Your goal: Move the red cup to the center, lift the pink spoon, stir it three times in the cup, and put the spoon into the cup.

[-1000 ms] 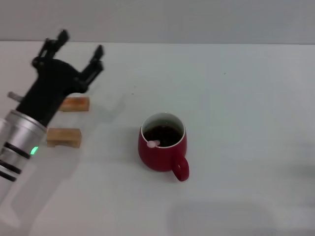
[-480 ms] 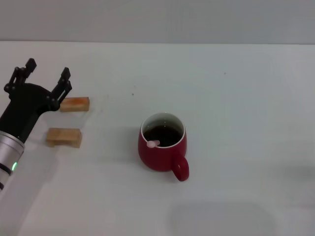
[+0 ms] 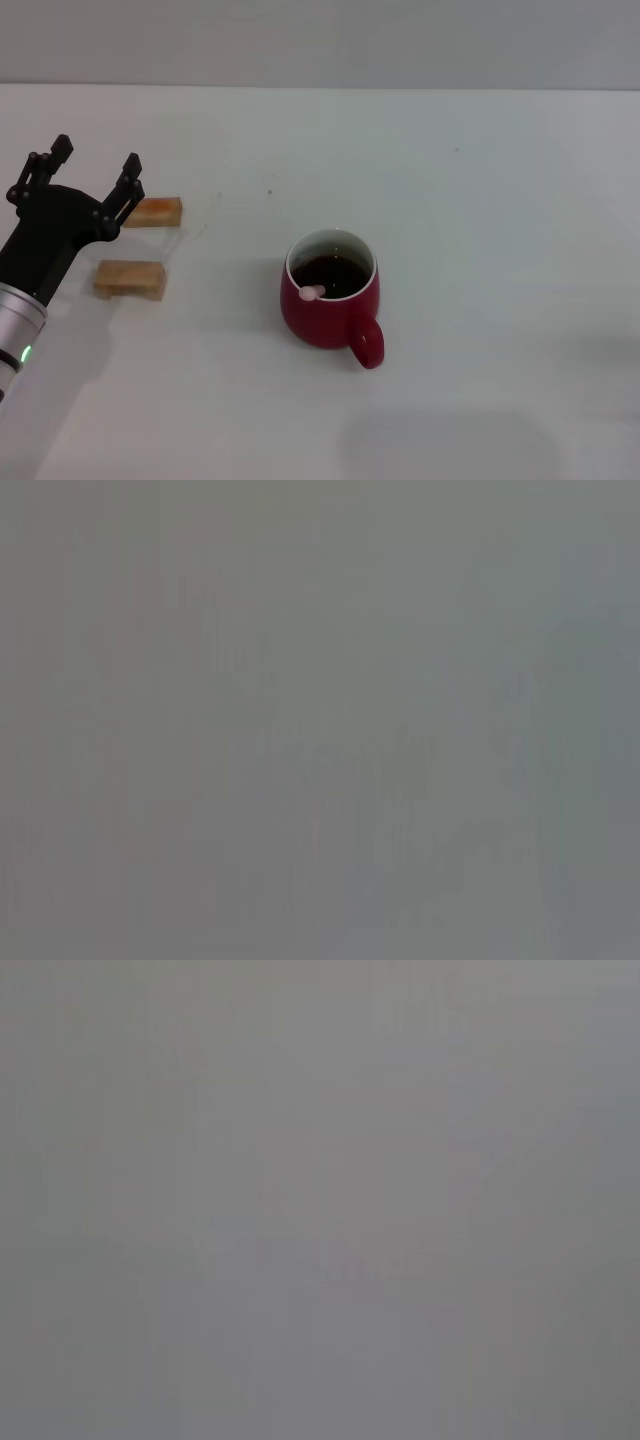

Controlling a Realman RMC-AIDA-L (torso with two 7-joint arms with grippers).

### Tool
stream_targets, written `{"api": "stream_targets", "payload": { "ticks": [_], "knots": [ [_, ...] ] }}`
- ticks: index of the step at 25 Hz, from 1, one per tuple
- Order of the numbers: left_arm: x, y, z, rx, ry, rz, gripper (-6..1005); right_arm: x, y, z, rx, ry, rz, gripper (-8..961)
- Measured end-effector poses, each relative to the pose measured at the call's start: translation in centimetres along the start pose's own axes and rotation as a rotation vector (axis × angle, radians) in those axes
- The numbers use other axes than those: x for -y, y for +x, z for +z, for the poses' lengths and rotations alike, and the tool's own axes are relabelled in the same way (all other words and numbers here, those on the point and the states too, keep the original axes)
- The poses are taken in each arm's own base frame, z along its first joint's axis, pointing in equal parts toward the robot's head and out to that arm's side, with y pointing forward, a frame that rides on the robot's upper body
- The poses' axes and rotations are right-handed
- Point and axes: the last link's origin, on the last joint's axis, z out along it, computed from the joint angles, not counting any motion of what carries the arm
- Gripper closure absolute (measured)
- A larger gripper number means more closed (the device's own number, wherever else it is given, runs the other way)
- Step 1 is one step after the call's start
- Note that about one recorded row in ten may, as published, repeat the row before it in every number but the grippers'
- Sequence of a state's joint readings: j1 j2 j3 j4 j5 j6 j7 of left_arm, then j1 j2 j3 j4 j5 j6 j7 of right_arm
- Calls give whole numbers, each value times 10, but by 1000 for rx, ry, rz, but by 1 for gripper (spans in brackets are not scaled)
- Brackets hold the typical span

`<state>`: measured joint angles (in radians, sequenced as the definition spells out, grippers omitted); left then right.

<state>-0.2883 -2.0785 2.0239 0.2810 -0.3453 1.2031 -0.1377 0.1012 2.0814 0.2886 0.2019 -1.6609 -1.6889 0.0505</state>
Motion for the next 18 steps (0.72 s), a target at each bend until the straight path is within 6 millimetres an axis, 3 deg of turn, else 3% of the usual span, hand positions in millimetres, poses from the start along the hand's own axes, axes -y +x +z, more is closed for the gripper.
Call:
{"api": "stream_targets", "payload": {
  "ticks": [18],
  "knots": [
    [0, 3, -3, -27, 2, -2, 185, 0, 2, -4, -13, 8, -2, 212]
  ]
}}
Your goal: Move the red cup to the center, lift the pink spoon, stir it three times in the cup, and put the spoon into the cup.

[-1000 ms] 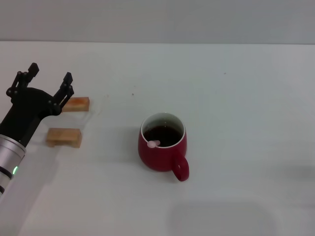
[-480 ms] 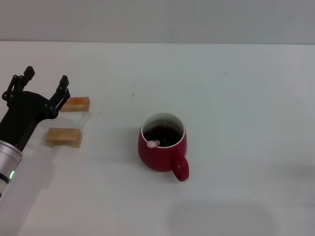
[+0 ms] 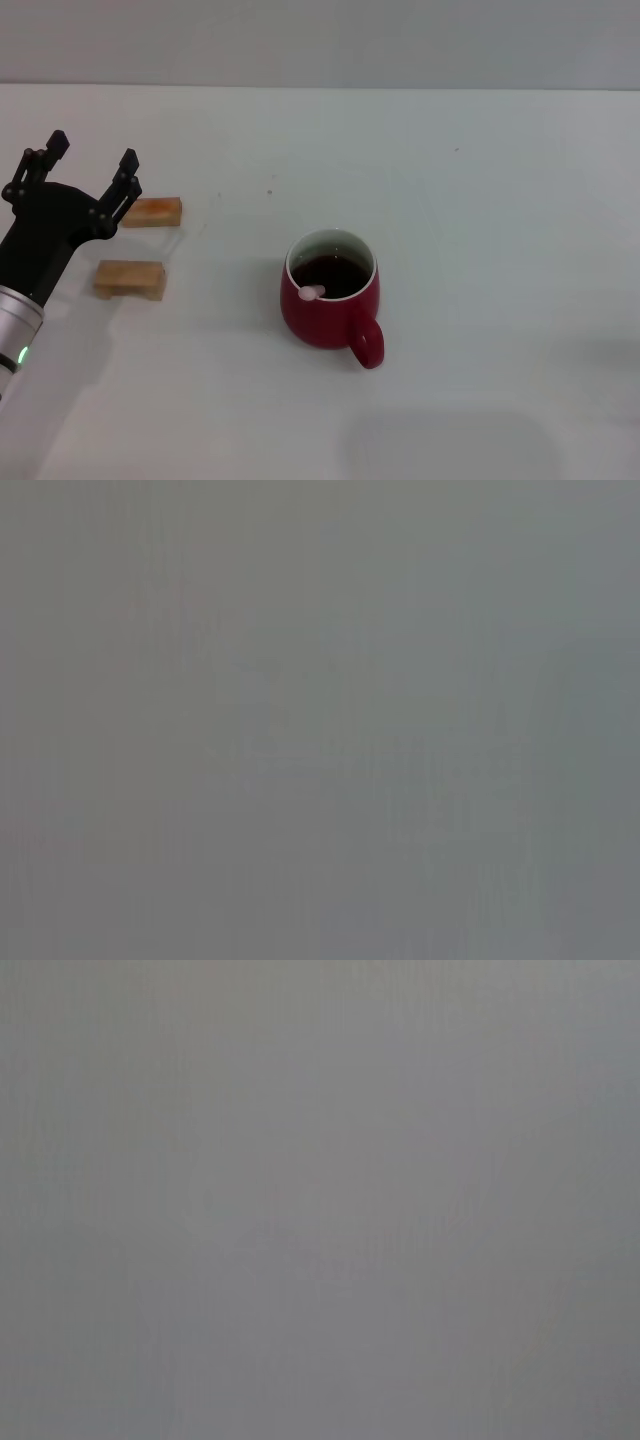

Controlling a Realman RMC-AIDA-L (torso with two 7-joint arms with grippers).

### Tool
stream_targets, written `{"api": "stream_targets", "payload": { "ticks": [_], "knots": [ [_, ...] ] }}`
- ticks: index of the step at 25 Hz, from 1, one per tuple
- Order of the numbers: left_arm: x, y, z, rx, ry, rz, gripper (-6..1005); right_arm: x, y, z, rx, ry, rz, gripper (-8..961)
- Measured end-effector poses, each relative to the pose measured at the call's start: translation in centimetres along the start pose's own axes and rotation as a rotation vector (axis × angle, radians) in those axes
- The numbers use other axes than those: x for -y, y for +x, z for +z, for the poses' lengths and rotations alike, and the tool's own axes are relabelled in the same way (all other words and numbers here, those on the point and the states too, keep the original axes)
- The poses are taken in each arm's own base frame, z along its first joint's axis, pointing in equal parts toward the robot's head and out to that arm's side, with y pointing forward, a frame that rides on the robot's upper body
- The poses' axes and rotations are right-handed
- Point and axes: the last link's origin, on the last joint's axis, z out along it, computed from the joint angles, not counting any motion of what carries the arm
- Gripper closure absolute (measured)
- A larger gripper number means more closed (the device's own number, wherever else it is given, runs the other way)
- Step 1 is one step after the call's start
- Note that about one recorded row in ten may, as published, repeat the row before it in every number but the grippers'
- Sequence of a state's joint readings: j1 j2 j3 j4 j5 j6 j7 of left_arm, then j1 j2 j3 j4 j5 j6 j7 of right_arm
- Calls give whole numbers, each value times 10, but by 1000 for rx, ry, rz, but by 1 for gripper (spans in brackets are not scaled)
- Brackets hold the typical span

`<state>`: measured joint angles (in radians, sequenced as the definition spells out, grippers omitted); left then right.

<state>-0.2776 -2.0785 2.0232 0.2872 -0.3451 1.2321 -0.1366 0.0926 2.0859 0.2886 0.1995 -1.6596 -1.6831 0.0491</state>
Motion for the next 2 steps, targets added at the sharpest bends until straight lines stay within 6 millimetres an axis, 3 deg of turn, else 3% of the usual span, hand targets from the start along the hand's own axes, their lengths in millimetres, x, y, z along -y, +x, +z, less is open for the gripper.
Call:
{"api": "stream_targets", "payload": {
  "ticks": [2],
  "knots": [
    [0, -1, -1, 2, 2, -1, 185, -1, 0, 0, 0, -3, 1, 212]
  ]
}}
